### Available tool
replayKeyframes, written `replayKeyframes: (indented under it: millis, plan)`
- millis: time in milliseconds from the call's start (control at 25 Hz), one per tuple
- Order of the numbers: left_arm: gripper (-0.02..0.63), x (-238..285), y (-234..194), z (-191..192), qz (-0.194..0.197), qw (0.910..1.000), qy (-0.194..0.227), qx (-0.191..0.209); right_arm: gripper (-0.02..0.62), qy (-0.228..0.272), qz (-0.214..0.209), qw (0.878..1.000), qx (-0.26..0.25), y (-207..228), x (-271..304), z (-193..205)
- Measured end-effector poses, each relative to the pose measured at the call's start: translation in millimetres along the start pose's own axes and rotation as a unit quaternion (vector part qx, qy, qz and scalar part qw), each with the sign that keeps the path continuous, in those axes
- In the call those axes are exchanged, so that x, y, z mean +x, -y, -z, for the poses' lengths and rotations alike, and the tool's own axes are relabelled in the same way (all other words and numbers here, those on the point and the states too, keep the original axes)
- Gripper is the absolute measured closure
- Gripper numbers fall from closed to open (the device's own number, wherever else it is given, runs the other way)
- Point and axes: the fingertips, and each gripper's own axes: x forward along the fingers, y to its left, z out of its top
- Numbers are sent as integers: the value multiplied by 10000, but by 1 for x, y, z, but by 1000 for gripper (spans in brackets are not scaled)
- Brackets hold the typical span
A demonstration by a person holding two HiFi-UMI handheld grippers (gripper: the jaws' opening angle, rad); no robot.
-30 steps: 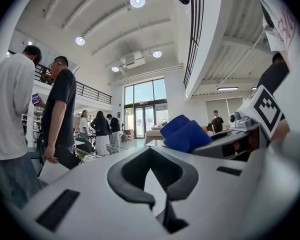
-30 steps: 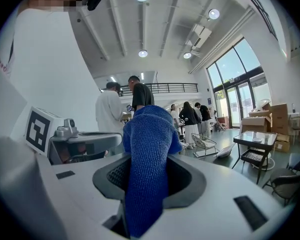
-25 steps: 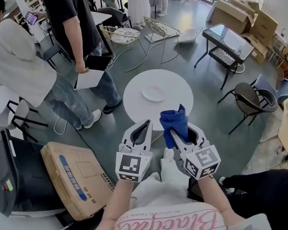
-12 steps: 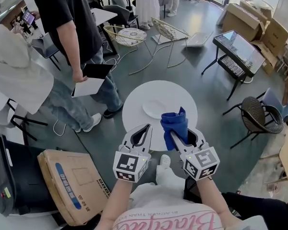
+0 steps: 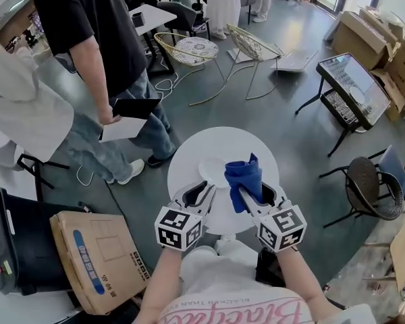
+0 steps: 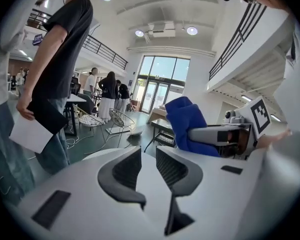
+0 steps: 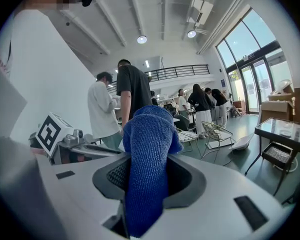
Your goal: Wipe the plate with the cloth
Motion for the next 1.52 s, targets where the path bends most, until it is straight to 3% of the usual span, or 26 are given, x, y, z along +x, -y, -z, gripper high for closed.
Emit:
replayKeyframes:
  millis: [120,320,480,680,840,1080,1320,1520]
  plan:
    - [511,14,-15,6,-142,9997,-101,-147,445,-120,-23,9999,70,14,15,7]
    - [469,40,-48,37,-390,9946,-474,-838,445,-406,-8,9988,283,31,36,26]
    - [471,65,-76,74,-349,9836,-881,-1532,445,-647,-1,9975,281,39,58,44]
    - [471,85,-109,136,-501,9695,-1562,-1821,445,-964,12,9946,371,35,77,69]
    - [472,100,-128,169,-557,9538,-1888,-2270,445,-1067,30,9932,462,35,86,79]
    - [472,126,-150,190,-524,9237,-1825,-3329,445,-1245,132,9904,584,41,95,95]
    - [472,142,-166,198,-504,9014,-1693,-3953,445,-1365,181,9888,569,49,102,102]
    - [495,152,-166,201,-296,8884,-1550,-4312,445,-1407,248,9879,604,51,103,106]
